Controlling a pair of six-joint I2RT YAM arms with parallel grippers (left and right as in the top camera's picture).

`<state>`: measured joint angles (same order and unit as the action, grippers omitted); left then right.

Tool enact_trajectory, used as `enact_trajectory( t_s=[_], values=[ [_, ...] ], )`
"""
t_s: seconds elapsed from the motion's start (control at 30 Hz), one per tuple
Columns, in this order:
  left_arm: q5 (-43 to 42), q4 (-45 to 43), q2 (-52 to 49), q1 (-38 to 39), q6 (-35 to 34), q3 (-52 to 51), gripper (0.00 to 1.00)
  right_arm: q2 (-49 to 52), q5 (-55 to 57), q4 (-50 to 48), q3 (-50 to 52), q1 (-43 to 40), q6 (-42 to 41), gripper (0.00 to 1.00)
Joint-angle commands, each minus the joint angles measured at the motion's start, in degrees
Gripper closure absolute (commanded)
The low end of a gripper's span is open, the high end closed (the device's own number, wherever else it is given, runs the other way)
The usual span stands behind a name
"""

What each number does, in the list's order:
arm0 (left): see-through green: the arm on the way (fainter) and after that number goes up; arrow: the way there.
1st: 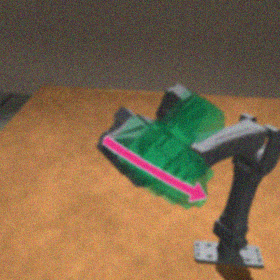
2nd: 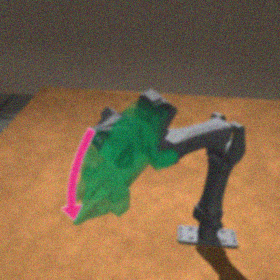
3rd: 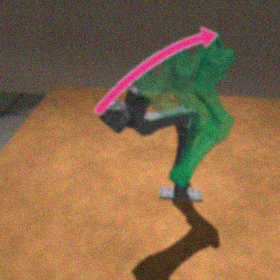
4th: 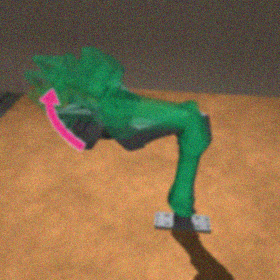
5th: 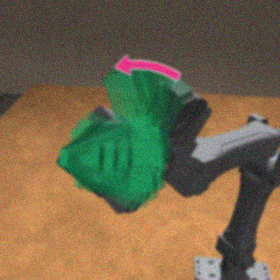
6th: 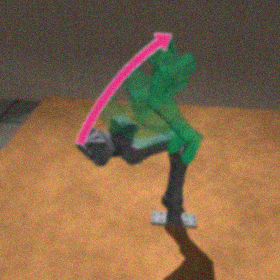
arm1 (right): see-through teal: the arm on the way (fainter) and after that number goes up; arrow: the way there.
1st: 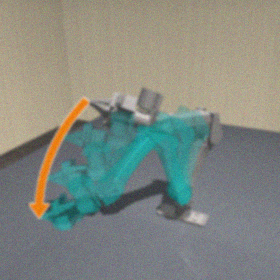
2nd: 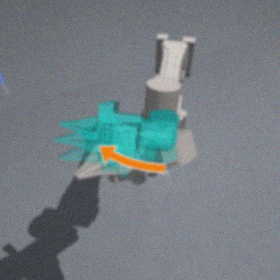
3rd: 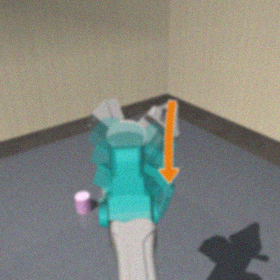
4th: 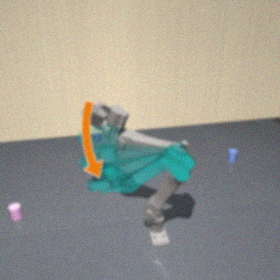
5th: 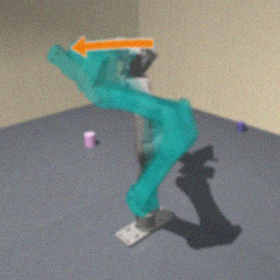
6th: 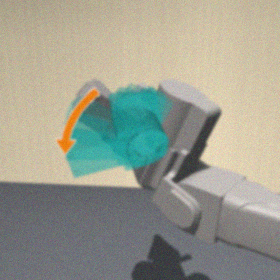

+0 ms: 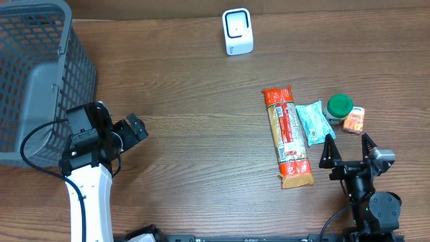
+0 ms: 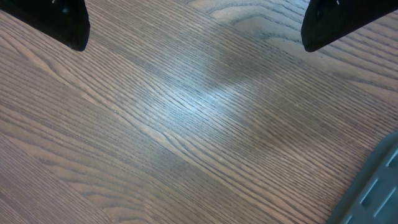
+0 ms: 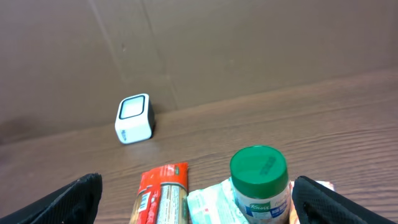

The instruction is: Scan the item barcode

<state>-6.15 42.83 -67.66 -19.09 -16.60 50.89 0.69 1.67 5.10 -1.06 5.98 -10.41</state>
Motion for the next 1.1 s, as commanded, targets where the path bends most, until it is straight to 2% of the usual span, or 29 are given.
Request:
enact_trajectory(
  t_s=[0.0,0.27,0.43,0.5,1.07],
  values=[
    [0.39,0.00,-0.28,0.28,-0.76,0.79,0.00,-0.55,-1.84,-0.28,0.63,-0.31,1.33,0.00],
    [0.39,0.00,-0.28,0.28,-0.76,0.79,0.00,-0.55,-1.84,-0.33,0.63,-0.33,2.36,0.00],
    [0.39,0.00,-0.28,0.28,-0.76,0.79,0.00,-0.55,-1.99,-0.31,0.63,-0.33,14.38,0.00],
    [0.39,0.00,-0.28,0.28,-0.76,0.79,0.00,-0.55,-1.99,-0.28,0.63,-0.33,16.70,0.00],
    [0.39,0.00,-0.28,0.28,-0.76,0.79,0.00,-0.52,-1.81,-0.28,0.61,-0.33,16.28,0.00]
  ],
)
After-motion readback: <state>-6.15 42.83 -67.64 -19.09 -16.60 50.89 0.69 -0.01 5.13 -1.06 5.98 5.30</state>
